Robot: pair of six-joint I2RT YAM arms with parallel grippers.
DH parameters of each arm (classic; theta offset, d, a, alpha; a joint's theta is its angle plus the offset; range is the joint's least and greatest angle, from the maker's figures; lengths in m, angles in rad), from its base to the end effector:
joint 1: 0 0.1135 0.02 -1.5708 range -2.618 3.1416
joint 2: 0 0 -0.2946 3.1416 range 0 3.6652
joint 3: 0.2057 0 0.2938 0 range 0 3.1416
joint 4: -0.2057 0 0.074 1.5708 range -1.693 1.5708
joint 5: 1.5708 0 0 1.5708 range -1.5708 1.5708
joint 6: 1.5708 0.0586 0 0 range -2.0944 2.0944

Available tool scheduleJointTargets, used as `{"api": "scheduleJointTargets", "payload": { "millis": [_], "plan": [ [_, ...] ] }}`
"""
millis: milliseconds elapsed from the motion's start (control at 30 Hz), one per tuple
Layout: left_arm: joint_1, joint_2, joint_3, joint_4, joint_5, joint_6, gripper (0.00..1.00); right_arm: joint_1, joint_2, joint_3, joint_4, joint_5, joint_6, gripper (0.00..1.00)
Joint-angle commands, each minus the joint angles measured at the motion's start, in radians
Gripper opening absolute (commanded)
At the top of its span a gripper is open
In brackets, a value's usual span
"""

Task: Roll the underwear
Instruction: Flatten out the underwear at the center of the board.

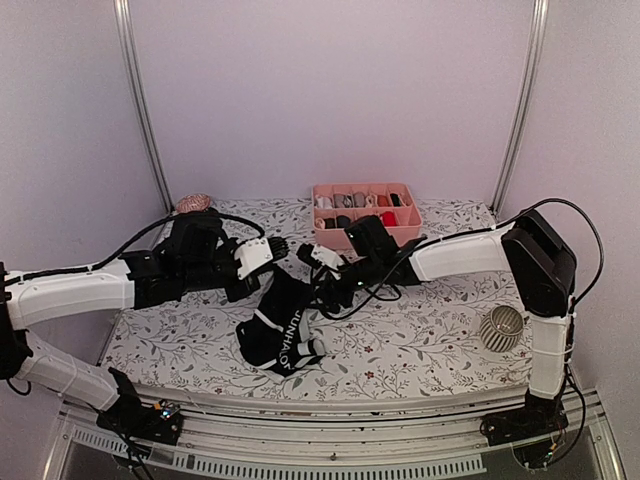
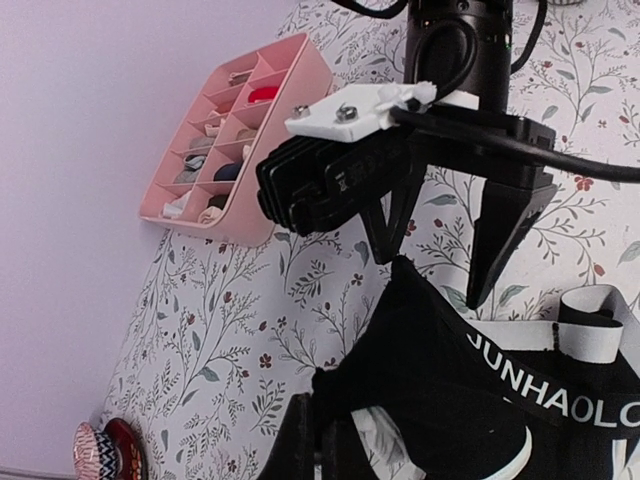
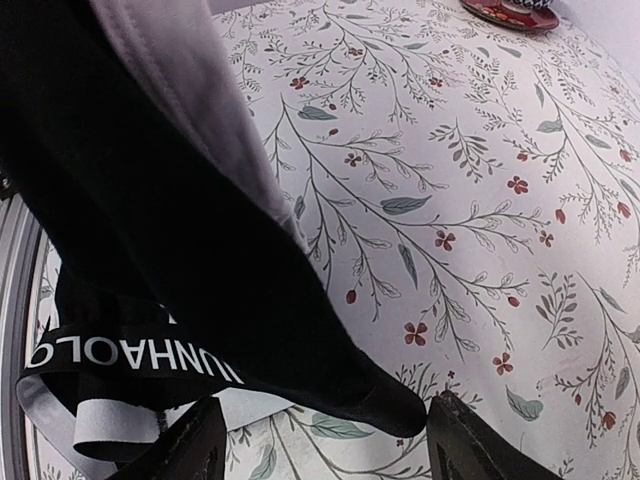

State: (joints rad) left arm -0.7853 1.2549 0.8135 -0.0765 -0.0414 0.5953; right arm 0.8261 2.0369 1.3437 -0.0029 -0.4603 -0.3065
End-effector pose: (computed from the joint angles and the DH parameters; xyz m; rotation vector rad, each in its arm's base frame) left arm 0.2346 -0.2311 0.2593 1.3108 1.6266 -0.0721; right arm 0.3259 0.3919 0.1579 -1.4401 1.7976 0.7934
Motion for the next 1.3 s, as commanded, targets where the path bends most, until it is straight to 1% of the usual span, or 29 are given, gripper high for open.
{"api": "scheduleJointTargets", "payload": {
  "millis": [0,233,367,500,600,667,700,800,900,967,1000,1100,1267],
  "plan": [
    [-0.009,0.001,-0.014,-0.002,0.024,0.007,0.00,-0.007,0.031,0.039,0.005,-0.038,-0.046,0.70],
    [-0.010,-0.010,-0.018,-0.008,0.035,0.009,0.00,-0.008,0.065,0.078,-0.013,-0.031,-0.062,0.68],
    [-0.010,-0.019,-0.017,-0.010,0.036,0.008,0.00,-0.009,0.090,0.113,-0.056,-0.048,-0.072,0.64],
    [-0.010,-0.026,-0.017,-0.015,0.041,0.008,0.00,-0.011,0.098,0.114,-0.057,-0.017,-0.076,0.60],
    [-0.011,-0.028,-0.019,-0.016,0.041,0.008,0.00,-0.015,0.100,0.118,-0.065,-0.025,-0.081,0.52],
    [-0.011,-0.028,-0.019,-0.016,0.040,0.009,0.00,-0.017,0.098,0.120,-0.072,-0.027,-0.082,0.50],
    [-0.011,-0.029,-0.019,-0.017,0.039,0.009,0.00,-0.017,0.099,0.119,-0.076,-0.025,-0.084,0.47],
    [-0.011,-0.031,-0.019,-0.017,0.040,0.009,0.00,-0.020,0.098,0.118,-0.080,-0.019,-0.086,0.27],
    [-0.010,-0.027,-0.019,-0.017,0.039,0.008,0.00,-0.021,0.091,0.115,-0.083,-0.026,-0.080,0.14],
    [-0.011,-0.024,-0.017,-0.017,0.039,0.009,0.00,-0.022,0.084,0.114,-0.085,-0.029,-0.077,0.10],
    [-0.010,-0.023,-0.017,-0.017,0.038,0.009,0.00,-0.022,0.079,0.114,-0.087,-0.033,-0.077,0.05],
    [-0.010,-0.022,-0.016,-0.017,0.036,0.009,0.00,-0.022,0.060,0.109,-0.092,-0.038,-0.077,0.02],
    [-0.008,-0.040,-0.002,-0.023,-0.010,0.022,0.00,-0.022,0.000,0.112,-0.154,-0.010,-0.077,0.01]
  ]
}}
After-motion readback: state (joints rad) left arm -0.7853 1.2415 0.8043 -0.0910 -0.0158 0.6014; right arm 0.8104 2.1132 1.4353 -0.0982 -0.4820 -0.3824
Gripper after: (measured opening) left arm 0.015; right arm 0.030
